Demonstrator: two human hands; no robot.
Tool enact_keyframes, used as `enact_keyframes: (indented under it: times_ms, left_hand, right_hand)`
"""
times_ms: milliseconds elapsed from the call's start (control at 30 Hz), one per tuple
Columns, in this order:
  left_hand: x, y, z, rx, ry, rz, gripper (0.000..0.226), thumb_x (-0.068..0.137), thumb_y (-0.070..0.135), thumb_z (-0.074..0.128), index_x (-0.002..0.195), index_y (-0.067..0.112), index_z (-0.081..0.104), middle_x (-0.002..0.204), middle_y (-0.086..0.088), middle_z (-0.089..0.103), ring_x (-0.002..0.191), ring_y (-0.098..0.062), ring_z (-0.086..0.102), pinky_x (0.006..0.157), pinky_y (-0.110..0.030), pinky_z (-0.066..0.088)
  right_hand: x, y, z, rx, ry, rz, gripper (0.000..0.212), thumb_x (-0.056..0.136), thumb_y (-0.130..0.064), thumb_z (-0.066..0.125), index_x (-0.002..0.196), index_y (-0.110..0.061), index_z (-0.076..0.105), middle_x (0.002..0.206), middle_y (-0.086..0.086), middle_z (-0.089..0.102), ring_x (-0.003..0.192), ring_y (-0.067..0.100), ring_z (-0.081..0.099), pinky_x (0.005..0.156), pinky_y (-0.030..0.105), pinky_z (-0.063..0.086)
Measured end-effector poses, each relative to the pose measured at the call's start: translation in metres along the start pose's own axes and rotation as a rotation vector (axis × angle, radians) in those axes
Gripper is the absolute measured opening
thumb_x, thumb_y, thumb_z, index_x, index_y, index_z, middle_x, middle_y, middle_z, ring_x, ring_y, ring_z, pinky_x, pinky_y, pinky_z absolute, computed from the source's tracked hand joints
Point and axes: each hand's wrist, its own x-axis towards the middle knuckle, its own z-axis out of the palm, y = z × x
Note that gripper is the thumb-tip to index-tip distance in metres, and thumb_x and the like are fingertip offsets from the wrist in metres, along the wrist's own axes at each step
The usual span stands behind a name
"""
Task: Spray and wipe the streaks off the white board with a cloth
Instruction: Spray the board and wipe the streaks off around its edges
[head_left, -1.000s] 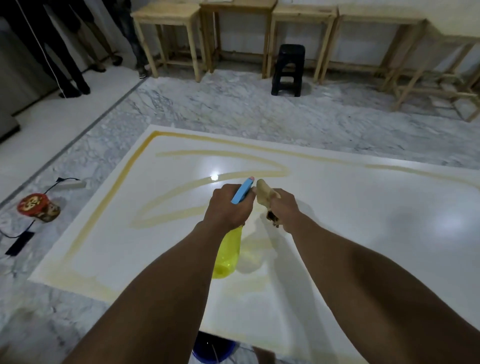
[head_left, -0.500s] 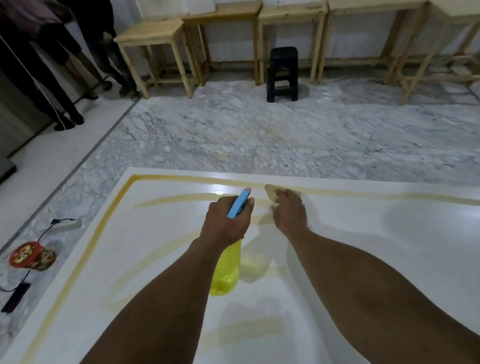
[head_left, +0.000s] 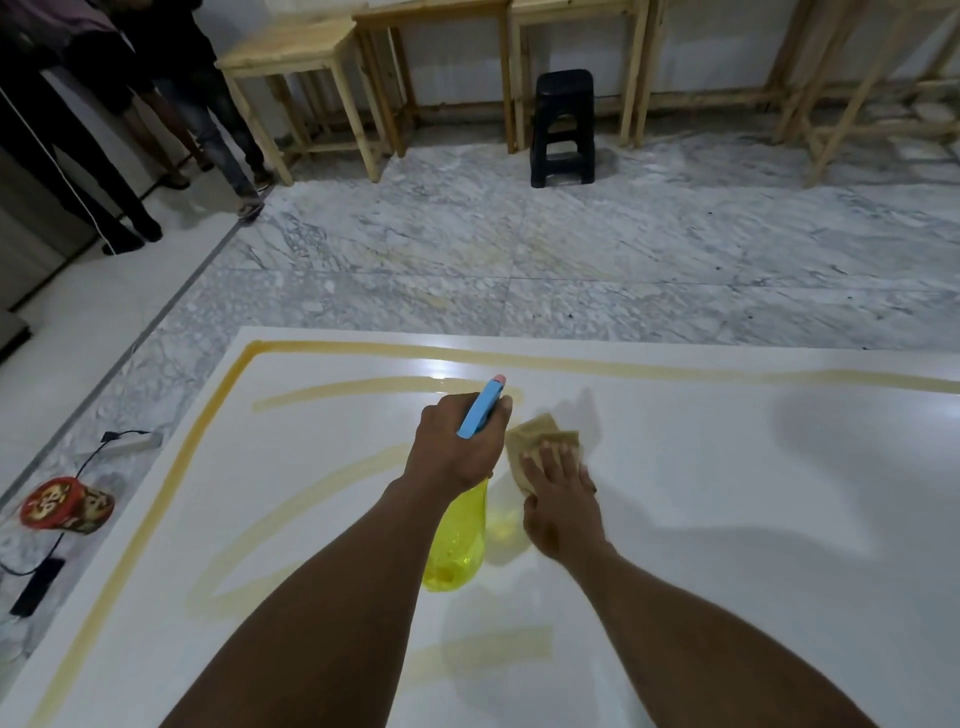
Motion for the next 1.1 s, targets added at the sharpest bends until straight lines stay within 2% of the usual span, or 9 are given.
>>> enact_keyframes:
  times_ms: [133,200,400,567,733,833,933,1000,1100]
  left_hand:
    - [-0.027,-0.003,0.004,-0.023,0.003,0.009,0.043,0.100,0.043,0.062,0.085,0.003,0.068,0.069,-0.021,0.065,0.055,-0.034,0.071,0.062,-0.052,0.064]
    - [-0.044,-0.006,0.004,-0.011,0.005,0.021,0.044,0.100,0.044,0.061,0.084,0.004,0.068,0.075,-0.025,0.067,0.058,-0.038,0.071,0.064,-0.053,0.063]
    - [-0.117,-0.031,-0.004,-0.039,0.003,0.018,0.042,0.102,0.043,0.060,0.090,0.003,0.070,0.064,-0.014,0.060,0.054,-0.033,0.071,0.064,-0.051,0.064]
    - [-0.192,-0.065,-0.015,-0.071,0.018,0.010,0.035,0.102,0.042,0.062,0.084,0.013,0.071,0.076,-0.023,0.069,0.050,-0.027,0.071,0.060,-0.047,0.065]
    - [-0.265,-0.100,-0.030,-0.106,0.047,-0.057,0.033,0.102,0.041,0.063,0.080,0.017,0.069,0.068,-0.016,0.063,0.053,-0.032,0.071,0.058,-0.043,0.066]
    - [-0.295,-0.110,-0.039,-0.135,0.032,-0.100,0.029,0.101,0.040,0.064,0.085,0.017,0.071,0.068,-0.012,0.060,0.060,-0.037,0.073,0.056,-0.040,0.065]
    - [-0.304,-0.113,-0.049,-0.166,0.023,-0.123,0.037,0.100,0.040,0.064,0.091,0.005,0.072,0.069,-0.011,0.058,0.062,-0.040,0.072,0.053,-0.036,0.064]
    - [-0.300,-0.110,-0.055,-0.166,0.023,-0.102,0.037,0.101,0.041,0.064,0.094,0.006,0.073,0.068,-0.011,0.060,0.059,-0.037,0.073,0.055,-0.037,0.065]
    - [-0.280,-0.098,-0.067,-0.147,0.040,-0.062,0.034,0.102,0.041,0.061,0.096,0.010,0.074,0.069,-0.011,0.063,0.054,-0.031,0.073,0.051,-0.027,0.059]
  right_hand:
    - [-0.054,-0.011,0.025,0.039,0.079,-0.020,0.066,0.076,-0.013,0.057,0.141,-0.020,0.052,0.151,0.012,0.044,0.141,0.039,0.038,0.108,0.055,0.040]
    - [-0.079,-0.014,0.036,0.039,0.089,-0.018,0.070,0.068,-0.008,0.066,0.136,-0.020,0.058,0.146,0.011,0.051,0.136,0.038,0.045,0.103,0.053,0.043]
    - [-0.160,-0.026,0.057,0.006,0.130,-0.024,0.068,0.079,-0.002,0.056,0.144,-0.022,0.049,0.155,0.007,0.039,0.146,0.034,0.029,0.113,0.046,0.029]
    - [-0.234,-0.040,0.082,0.002,0.146,-0.025,0.072,0.071,0.004,0.060,0.138,-0.023,0.056,0.150,0.006,0.047,0.141,0.033,0.038,0.108,0.051,0.038]
    - [-0.307,-0.062,0.101,0.017,0.028,-0.019,0.074,0.083,0.002,0.042,0.150,-0.028,0.038,0.162,-0.003,0.023,0.152,0.022,0.009,0.119,0.039,0.011]
    - [-0.328,-0.075,0.094,0.063,-0.031,-0.029,0.063,0.088,-0.002,0.040,0.143,-0.030,0.048,0.157,-0.001,0.038,0.148,0.024,0.027,0.110,0.039,0.036]
    - [-0.317,-0.086,0.048,0.339,-0.133,0.139,0.042,0.094,-0.015,0.043,0.129,-0.030,0.061,0.123,0.004,0.066,0.104,0.028,0.064,0.080,0.033,0.050]
    - [-0.296,-0.096,0.010,0.832,-0.207,0.348,0.028,0.093,-0.021,0.051,0.114,-0.019,0.069,0.093,0.012,0.073,0.075,0.027,0.067,0.065,0.034,0.051]
    - [-0.246,-0.103,-0.025,1.286,-0.228,0.543,0.031,0.094,-0.027,0.054,0.109,-0.003,0.067,0.090,0.021,0.074,0.081,0.037,0.071,0.060,0.035,0.052]
